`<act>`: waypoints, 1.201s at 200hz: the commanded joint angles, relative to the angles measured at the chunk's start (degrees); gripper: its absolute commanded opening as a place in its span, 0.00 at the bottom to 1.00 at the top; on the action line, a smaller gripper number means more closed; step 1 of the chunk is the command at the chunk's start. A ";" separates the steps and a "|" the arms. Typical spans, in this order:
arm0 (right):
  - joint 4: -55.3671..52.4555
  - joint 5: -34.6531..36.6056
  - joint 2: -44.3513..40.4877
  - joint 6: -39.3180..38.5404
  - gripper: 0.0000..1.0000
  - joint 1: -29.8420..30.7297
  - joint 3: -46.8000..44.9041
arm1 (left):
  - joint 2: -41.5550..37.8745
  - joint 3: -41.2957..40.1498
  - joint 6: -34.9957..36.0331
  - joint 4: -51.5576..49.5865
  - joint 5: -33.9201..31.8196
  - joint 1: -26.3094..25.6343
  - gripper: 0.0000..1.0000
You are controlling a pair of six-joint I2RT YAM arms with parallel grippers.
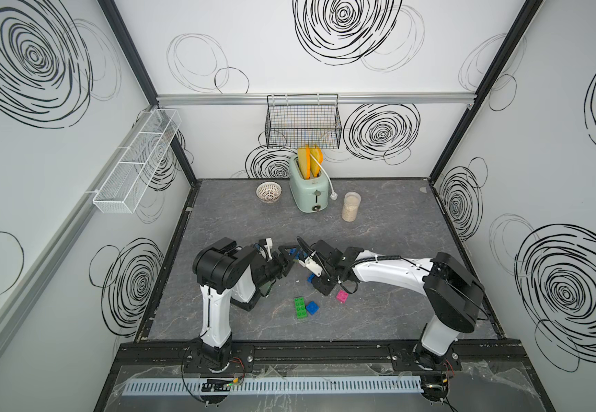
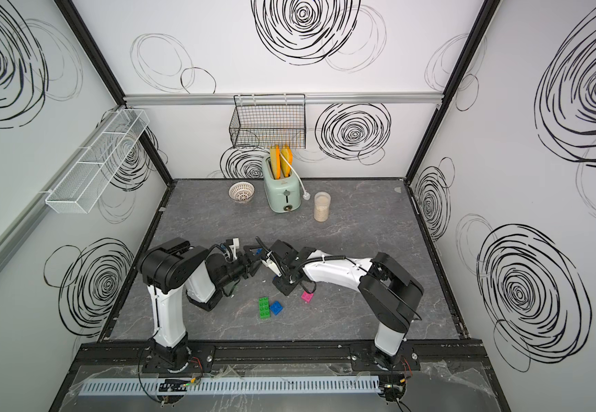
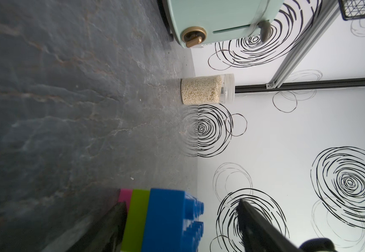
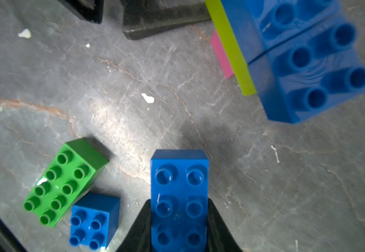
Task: Assemble a heart with lego
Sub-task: Pick up the lego brick from the center of the board, then assemble the lego brick with the lego brick.
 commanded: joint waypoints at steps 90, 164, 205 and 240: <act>-9.51 -4.77 2.03 -14.42 0.21 -10.04 17.43 | -0.14 -1.75 -1.19 11.73 -0.36 3.71 0.90; -12.95 -7.76 15.38 -25.74 0.22 -9.68 33.18 | -1.47 -4.01 -3.44 11.73 0.20 7.86 0.97; -15.67 -8.77 18.92 -29.22 0.22 -8.92 38.24 | -2.47 -4.56 -3.97 11.70 1.36 9.21 0.97; -18.19 -10.16 21.72 -31.04 0.23 -8.38 41.69 | -2.21 -3.85 -4.39 11.73 2.45 9.48 0.97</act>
